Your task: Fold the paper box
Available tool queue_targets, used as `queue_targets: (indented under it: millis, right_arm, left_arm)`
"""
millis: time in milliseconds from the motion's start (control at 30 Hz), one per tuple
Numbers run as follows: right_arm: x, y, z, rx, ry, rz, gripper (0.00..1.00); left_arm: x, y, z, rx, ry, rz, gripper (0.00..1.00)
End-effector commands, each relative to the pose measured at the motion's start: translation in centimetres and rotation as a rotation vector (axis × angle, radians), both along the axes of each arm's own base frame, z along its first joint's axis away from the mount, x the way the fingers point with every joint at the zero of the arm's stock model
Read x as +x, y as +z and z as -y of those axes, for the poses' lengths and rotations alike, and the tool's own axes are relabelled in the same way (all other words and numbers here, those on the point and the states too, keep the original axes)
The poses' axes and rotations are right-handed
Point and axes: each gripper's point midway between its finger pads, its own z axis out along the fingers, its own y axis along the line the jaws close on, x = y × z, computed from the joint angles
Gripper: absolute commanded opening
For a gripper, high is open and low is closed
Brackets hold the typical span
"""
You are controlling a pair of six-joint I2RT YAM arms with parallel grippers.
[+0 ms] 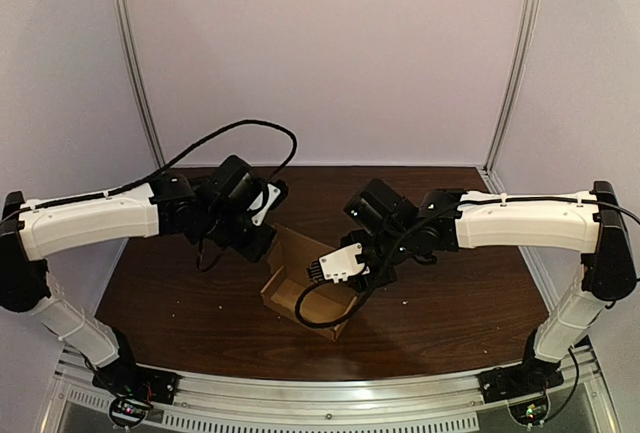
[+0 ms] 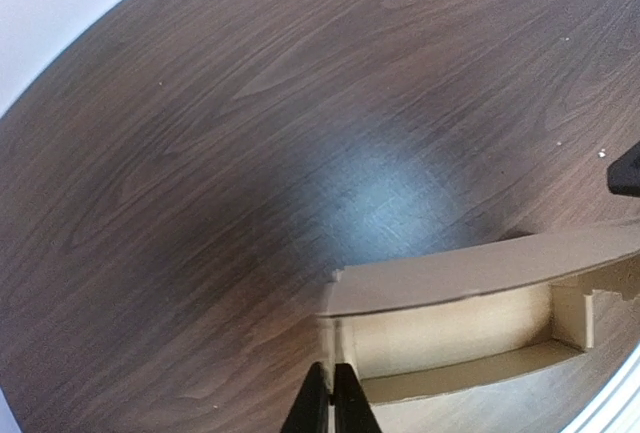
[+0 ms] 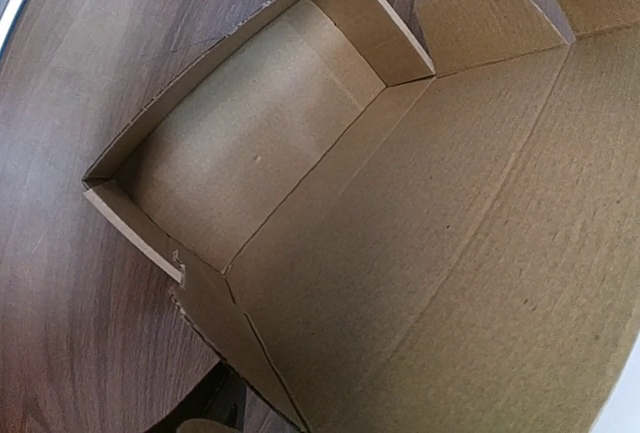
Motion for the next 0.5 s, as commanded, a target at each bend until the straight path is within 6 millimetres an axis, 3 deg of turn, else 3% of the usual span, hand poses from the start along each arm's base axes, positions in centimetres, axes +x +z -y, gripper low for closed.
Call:
queue_targets:
  millis: [0, 300, 467]
  right_arm:
    - [0.2, 0.3, 0.4, -0.017, -0.015, 0.021, 0.58]
    - [-0.2, 1.7, 1.4, -0.022, -0.045, 0.011, 0.60]
    - [-0.9, 2.3, 2.3, -0.046, -0.060, -0.027, 0.62]
  left_arm:
    - [0.1, -0.6, 1.2, -0.013, 0.003, -0.039, 0.00]
    - [0.4, -0.8, 3.0, -0.193, 0.067, -0.017, 0.00]
    - [-0.4, -1.2, 3.7, -0.297, 0.098, -0.020, 0.00]
